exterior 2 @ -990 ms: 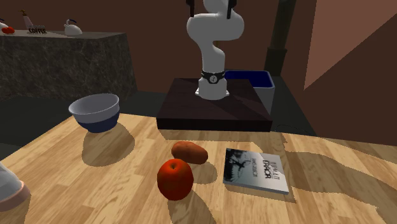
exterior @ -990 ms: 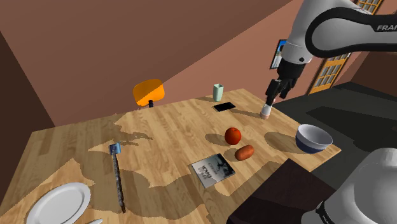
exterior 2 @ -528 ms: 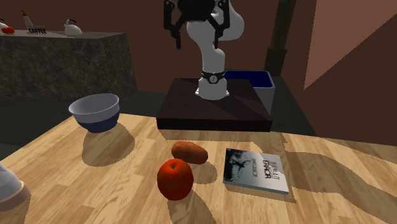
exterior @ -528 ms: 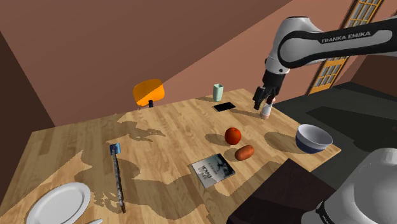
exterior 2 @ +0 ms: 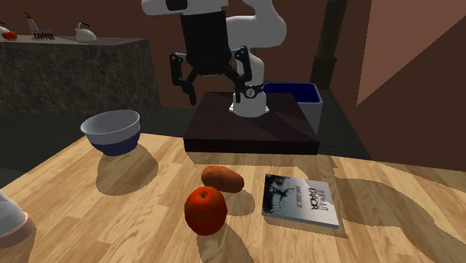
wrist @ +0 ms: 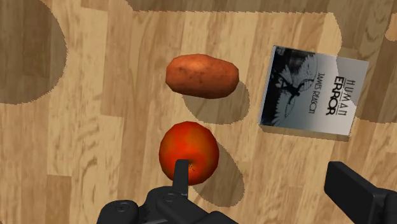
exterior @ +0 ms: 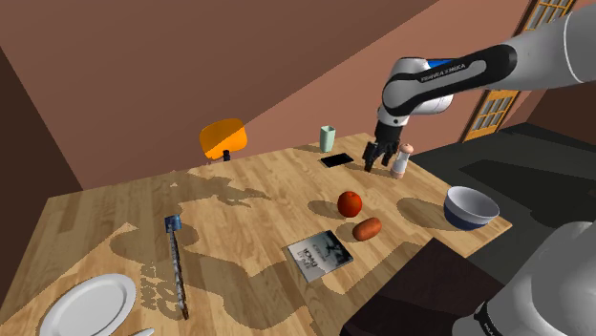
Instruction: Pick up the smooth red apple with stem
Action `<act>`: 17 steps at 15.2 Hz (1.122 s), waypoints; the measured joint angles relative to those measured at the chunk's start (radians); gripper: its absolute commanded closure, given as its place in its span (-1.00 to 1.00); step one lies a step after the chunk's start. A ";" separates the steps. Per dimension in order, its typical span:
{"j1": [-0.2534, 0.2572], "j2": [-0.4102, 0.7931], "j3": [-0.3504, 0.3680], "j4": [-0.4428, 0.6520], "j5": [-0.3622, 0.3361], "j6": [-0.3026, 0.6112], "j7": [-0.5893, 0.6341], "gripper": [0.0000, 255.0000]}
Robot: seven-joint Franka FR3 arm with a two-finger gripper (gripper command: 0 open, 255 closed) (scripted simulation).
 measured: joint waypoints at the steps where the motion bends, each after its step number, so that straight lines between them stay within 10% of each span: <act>1: 0.001 0.045 -0.005 0.018 0.020 0.016 -0.018 -1.00; 17: -0.077 0.566 0.011 0.336 0.256 0.086 -0.228 -1.00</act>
